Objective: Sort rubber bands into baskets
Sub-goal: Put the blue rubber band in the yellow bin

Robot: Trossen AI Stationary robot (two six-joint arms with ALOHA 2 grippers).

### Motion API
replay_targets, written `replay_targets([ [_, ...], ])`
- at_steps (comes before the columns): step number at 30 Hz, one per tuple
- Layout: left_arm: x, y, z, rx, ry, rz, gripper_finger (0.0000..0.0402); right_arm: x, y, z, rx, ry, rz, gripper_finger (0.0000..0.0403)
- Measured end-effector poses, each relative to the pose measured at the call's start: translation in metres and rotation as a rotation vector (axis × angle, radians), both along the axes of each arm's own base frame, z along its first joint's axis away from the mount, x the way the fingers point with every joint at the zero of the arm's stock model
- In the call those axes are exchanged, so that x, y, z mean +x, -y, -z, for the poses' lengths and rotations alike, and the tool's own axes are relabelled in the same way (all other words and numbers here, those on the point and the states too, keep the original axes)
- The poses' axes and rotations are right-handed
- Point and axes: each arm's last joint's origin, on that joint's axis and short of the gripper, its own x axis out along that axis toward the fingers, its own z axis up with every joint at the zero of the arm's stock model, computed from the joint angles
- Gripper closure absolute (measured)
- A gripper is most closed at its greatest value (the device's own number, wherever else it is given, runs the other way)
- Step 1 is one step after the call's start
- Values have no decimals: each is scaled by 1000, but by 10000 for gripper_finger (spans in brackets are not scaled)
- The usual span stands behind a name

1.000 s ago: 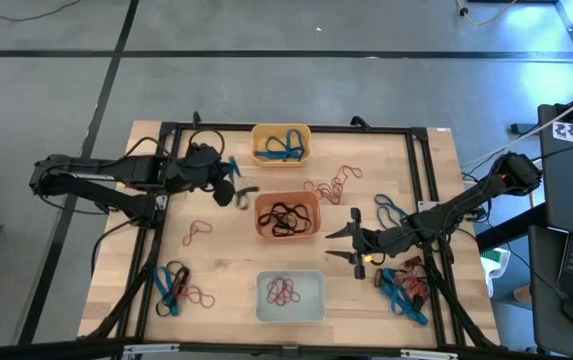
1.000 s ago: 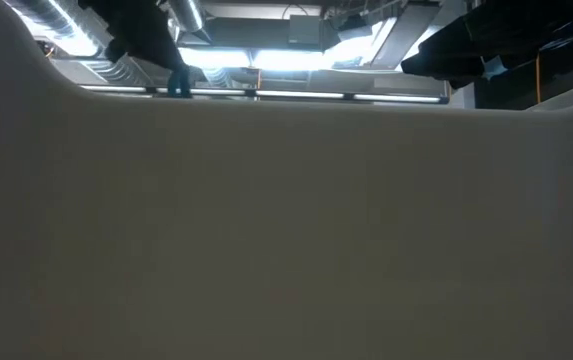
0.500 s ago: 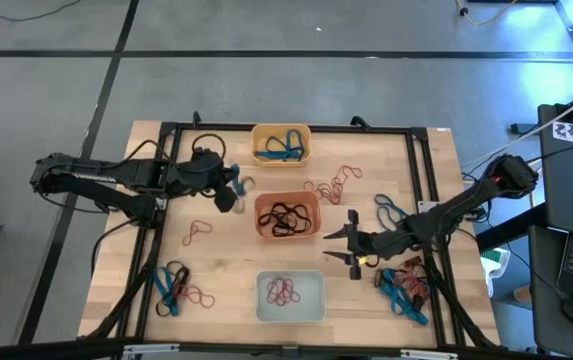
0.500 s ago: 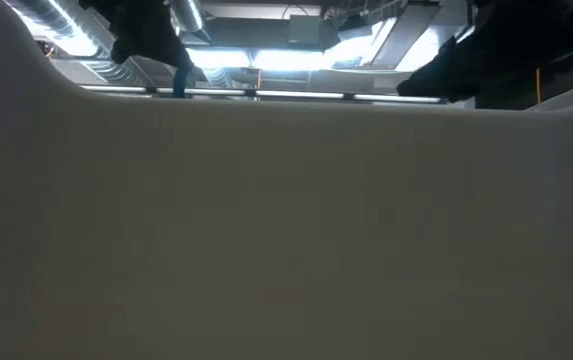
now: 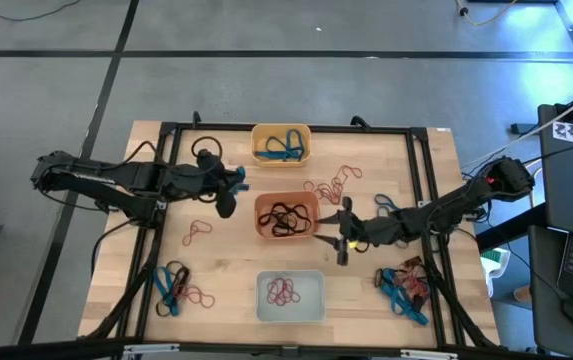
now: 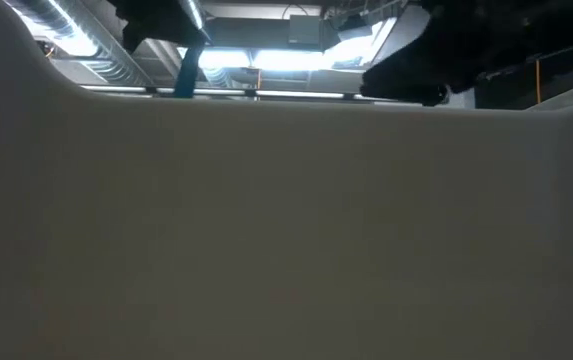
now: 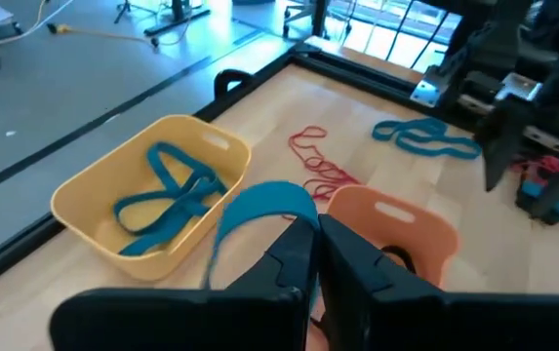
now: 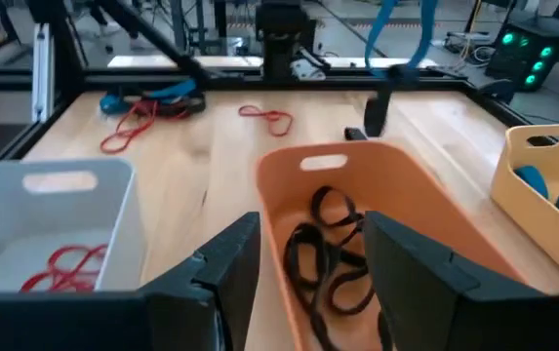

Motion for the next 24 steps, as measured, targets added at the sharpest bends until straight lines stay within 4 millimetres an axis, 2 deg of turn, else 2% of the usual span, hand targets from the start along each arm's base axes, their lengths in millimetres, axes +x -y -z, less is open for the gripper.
replay_targets([
  [6, -2, -4, 2, 44, -24, -88, 386, 5, 16, -1, 20, 14, 35, 221],
  [14, -5, -7, 3, 88, -31, -184, 386, 5, 15, -1, 33, 5, 2, 221],
  [19, 6, -14, 5, 126, -39, -199, 386, 5, 15, -1, 33, 4, 2, 221],
  [24, 26, -28, 14, 180, -77, -231, 386, 5, 15, 0, 33, 1, 2, 221],
])
